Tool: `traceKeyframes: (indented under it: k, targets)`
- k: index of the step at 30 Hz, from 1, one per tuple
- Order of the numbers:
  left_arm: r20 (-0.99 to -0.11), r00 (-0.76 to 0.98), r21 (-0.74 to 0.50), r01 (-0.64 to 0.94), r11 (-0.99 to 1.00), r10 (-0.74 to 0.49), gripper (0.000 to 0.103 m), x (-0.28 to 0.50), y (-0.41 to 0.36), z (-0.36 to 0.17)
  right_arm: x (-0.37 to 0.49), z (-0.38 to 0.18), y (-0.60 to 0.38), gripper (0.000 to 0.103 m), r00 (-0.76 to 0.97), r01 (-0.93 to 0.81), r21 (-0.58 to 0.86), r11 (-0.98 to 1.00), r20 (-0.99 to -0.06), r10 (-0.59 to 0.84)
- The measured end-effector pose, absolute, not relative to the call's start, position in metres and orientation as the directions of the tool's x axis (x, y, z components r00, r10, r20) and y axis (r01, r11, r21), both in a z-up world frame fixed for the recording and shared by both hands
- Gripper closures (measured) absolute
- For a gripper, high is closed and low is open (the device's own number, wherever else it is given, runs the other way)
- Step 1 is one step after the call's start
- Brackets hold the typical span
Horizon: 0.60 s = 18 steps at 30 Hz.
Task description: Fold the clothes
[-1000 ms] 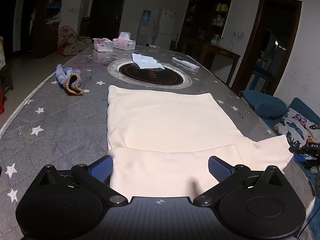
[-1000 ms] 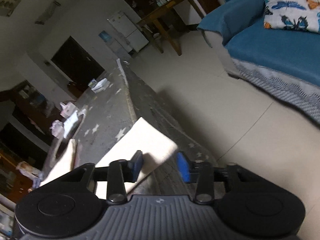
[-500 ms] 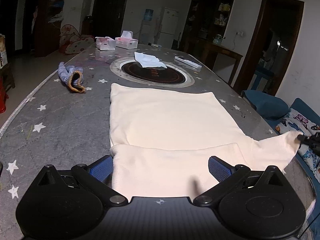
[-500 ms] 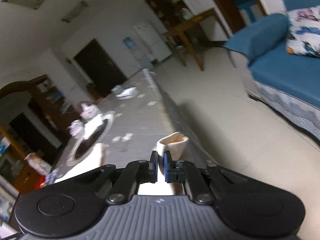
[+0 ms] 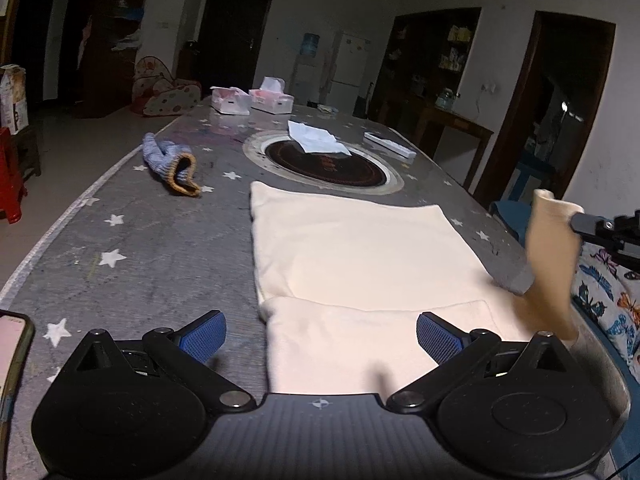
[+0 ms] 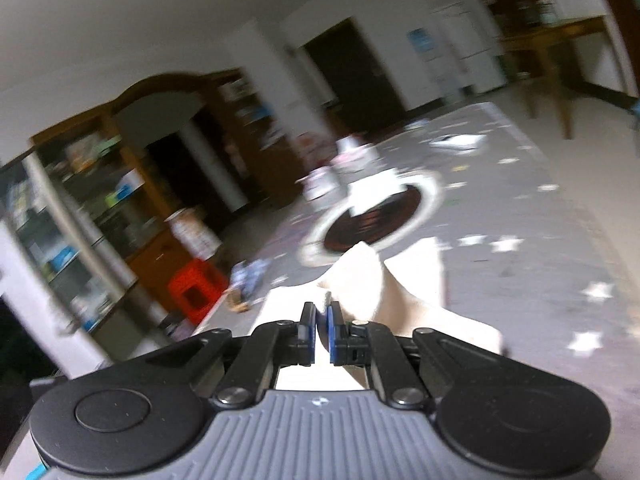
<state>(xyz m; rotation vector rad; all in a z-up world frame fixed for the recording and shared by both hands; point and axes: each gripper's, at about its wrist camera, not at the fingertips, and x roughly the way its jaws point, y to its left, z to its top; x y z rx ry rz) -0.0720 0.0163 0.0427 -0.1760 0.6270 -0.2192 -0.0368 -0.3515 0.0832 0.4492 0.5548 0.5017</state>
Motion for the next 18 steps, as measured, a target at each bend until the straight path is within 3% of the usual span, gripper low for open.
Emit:
traceKeyframes:
  k: [9, 18]
  targets:
    - [-0.549, 0.805, -0.252, 0.096, 0.963, -0.225, 0.000, -0.078, 0.038, 0.043, -0.029, 0.082, -0.247, 0.098, 0.568, -0.517, 0.489, 0.703, -0.419, 0.708]
    - [-0.549, 0.811, -0.272, 0.058, 0.961, -0.204, 0.000, -0.080, 0.053, 0.041, -0.036, 0.059, -0.194, 0.098, 0.452, -0.565, 0.486, 0.667, -0.494, 0.743]
